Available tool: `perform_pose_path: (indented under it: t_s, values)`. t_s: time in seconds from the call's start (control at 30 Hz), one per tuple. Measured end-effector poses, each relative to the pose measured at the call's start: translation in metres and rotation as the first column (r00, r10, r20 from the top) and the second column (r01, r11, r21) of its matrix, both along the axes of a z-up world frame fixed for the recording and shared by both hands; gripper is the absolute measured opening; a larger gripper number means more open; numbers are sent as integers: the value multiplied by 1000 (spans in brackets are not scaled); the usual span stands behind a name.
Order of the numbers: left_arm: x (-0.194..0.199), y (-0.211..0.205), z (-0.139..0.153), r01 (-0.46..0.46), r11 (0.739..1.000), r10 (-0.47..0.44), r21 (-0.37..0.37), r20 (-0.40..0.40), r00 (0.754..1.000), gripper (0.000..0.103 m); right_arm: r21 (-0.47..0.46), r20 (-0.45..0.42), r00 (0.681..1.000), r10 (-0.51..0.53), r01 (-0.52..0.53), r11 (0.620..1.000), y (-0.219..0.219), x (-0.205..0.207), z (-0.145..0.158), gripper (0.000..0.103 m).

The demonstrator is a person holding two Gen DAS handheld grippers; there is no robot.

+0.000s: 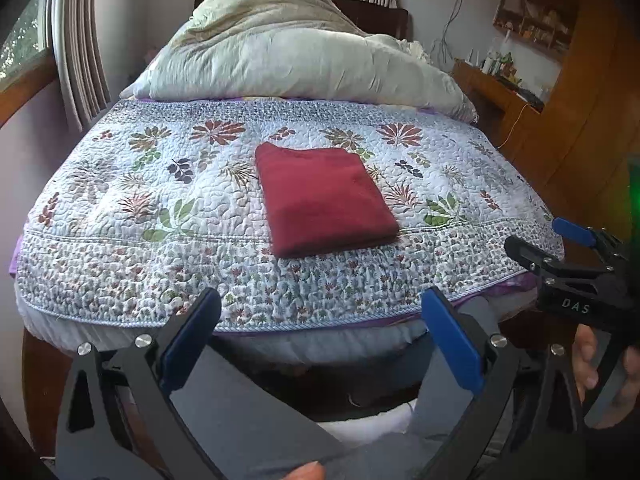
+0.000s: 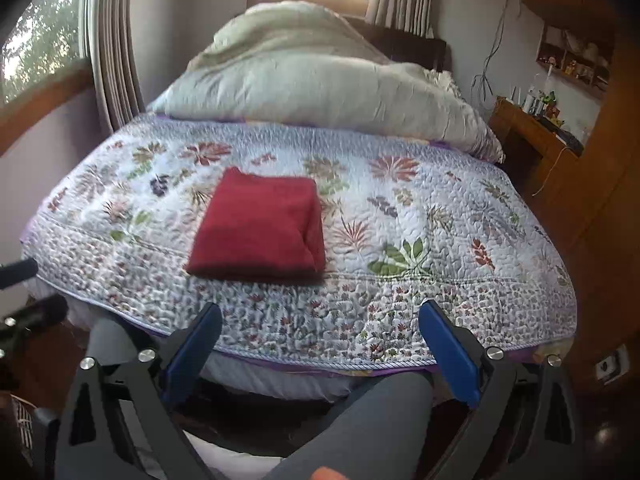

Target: Fold small clothes

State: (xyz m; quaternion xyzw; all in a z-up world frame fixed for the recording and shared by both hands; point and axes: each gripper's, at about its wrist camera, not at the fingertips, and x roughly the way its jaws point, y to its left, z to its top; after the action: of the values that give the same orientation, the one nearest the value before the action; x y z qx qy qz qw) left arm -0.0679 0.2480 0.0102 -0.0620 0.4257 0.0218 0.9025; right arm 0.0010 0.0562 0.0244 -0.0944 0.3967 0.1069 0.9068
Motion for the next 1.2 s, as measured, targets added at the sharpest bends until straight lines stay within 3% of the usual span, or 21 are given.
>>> perform_pose_path:
  t_s: [0.13,0.27,1.2]
  values:
    - [-8,-6,-7,-30,998,30,50,-1,1000,100,19,25,1000,3,-3,1000,0,-15,10,99]
    - [-12,-7,-19,-35,999,34,-15,-39,999,100,16,-7,1000,3,-3,1000,0,-20,-1,99]
    - [-20,-9,-3,-30,1000,30,3,-16,999,100,33,16,1000,12,-13,999,-1,-33,6,99]
